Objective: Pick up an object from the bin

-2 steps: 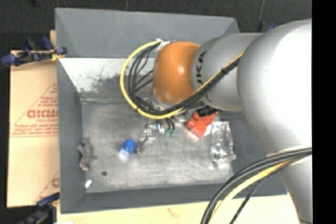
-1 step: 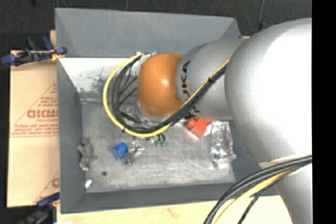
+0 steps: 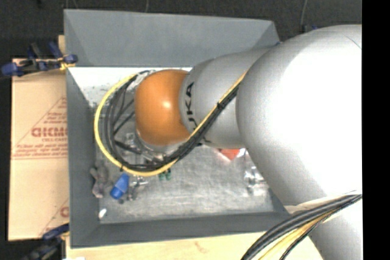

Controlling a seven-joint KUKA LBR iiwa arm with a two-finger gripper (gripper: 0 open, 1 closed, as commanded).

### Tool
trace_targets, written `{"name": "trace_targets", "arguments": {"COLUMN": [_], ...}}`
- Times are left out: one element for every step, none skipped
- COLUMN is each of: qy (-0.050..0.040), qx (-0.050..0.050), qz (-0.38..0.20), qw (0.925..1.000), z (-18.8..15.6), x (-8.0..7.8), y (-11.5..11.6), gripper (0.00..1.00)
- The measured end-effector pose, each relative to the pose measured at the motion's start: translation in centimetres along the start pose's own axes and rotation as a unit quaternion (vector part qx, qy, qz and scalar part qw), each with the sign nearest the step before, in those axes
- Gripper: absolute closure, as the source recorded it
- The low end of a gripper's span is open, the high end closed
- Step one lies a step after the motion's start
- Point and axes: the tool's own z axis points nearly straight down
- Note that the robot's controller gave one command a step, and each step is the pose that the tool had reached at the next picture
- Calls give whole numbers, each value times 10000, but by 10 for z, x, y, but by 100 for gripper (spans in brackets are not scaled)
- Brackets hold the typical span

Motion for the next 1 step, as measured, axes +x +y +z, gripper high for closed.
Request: {"name": "trace_targets", "arguments": {"qy": [-21], "qx": [-14], "qz": [23], "qw": [10000], "z": [-2], "x": [-1], "y": [-1], "gripper": [100]}}
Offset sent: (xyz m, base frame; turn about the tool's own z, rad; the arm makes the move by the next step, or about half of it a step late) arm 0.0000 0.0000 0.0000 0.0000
